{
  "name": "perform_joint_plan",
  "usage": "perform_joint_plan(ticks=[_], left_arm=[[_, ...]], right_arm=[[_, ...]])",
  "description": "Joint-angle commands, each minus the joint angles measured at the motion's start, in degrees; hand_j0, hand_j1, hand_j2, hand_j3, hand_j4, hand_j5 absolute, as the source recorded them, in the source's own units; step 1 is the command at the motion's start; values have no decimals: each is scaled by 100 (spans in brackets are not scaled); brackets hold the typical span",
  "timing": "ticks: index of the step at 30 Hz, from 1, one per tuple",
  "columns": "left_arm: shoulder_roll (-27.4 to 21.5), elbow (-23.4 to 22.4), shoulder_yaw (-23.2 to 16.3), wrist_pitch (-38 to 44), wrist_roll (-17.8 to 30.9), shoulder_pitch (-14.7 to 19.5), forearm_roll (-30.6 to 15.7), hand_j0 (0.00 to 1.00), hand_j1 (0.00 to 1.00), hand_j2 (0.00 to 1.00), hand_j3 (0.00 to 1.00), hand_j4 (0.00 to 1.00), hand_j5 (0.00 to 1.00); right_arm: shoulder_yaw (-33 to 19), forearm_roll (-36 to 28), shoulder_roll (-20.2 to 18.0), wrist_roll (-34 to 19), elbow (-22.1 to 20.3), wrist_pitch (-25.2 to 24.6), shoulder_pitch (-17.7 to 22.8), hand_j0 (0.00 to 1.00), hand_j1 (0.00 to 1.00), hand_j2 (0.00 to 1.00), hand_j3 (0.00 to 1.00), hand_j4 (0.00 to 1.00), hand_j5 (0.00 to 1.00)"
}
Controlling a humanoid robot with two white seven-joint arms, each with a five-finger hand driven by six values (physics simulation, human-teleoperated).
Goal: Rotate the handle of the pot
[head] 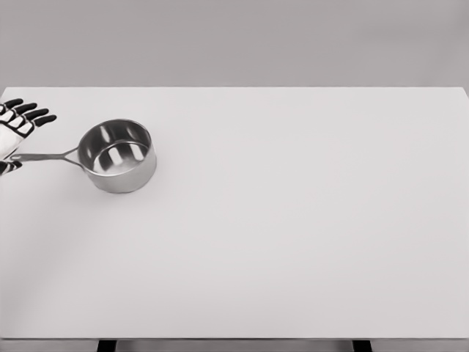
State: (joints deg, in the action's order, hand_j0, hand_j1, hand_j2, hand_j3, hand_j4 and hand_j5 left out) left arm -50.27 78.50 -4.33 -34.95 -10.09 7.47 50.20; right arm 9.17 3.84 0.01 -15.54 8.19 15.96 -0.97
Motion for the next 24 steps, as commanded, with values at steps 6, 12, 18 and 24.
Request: perform_joint_plan(ticks=[6, 12, 18, 24], left_arm=[[35, -19, 2, -5, 7, 0, 25, 100, 100, 100, 100, 100, 100], [-9, 42, 3, -5, 7, -44, 16, 100, 100, 100, 100, 100, 100], [-378, 490, 64, -5, -20, -105, -563, 100, 100, 100, 100, 100, 100], [-1319, 1088, 38, -5, -46, -729, -1777, 100, 100, 100, 100, 100, 100]], right_arm=[[-2, 3, -1, -1, -2, 3, 9, 100, 100, 100, 100, 100, 100], [-2, 3, -1, -1, -2, -5, 0, 100, 100, 100, 100, 100, 100], [-2, 3, -1, -1, -2, -5, 0, 100, 100, 100, 100, 100, 100], [-2, 3, -1, -1, -2, 3, 0, 100, 100, 100, 100, 100, 100]])
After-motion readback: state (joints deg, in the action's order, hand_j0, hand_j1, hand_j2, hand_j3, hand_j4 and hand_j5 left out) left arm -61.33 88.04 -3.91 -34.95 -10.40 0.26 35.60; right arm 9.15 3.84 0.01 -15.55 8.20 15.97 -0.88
